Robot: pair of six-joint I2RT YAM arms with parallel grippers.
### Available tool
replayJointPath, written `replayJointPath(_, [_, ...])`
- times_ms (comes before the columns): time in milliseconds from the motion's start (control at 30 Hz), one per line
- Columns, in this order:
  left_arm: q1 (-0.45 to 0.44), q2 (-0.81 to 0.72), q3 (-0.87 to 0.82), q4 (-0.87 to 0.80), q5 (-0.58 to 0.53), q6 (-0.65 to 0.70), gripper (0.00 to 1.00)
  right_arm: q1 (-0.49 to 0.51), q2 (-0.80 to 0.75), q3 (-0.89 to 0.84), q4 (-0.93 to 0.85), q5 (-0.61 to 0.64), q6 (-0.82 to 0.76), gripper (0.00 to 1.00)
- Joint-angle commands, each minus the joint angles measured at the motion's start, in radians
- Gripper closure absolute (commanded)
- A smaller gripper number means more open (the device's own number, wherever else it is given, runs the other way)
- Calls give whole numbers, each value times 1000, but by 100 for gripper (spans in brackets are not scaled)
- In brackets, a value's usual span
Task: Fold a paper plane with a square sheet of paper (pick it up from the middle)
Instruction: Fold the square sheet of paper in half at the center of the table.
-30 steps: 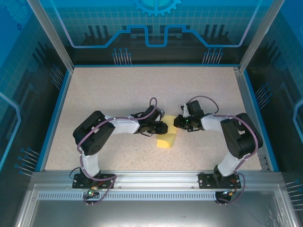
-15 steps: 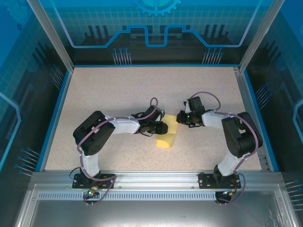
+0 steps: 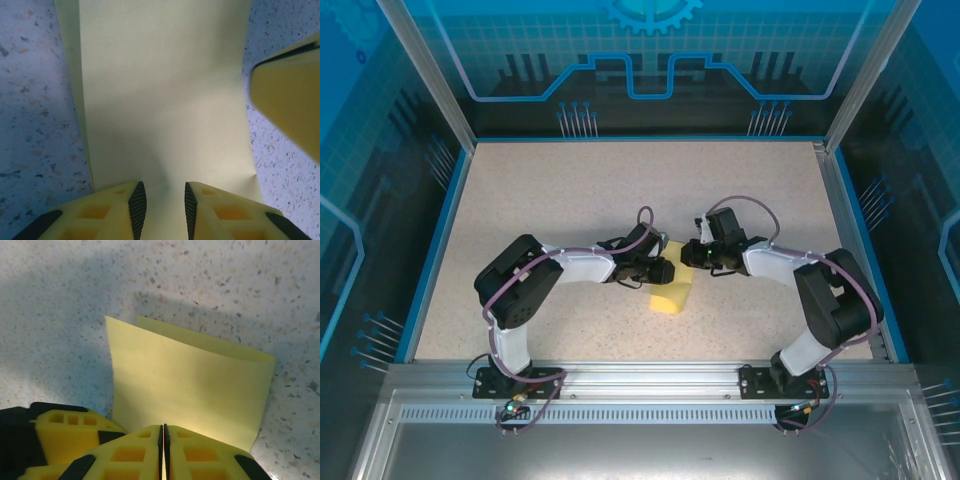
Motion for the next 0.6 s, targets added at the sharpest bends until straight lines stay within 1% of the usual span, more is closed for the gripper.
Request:
replayJointPath(0, [8,64,-48,-201,-88,26,67,1,50,11,27,-10,15,89])
replayJointPath(233, [8,43,-50,-218,-98,35,67,-26,115,60,-5,25,-23,89])
replayJointPath(433, [10,44,-64,-210,-101,26,68,-58,144,57,2,59,-60,89])
replayJointPath(567, [10,40,-72,-220,-107,31,68,-89,159,50,25,53,-63,89])
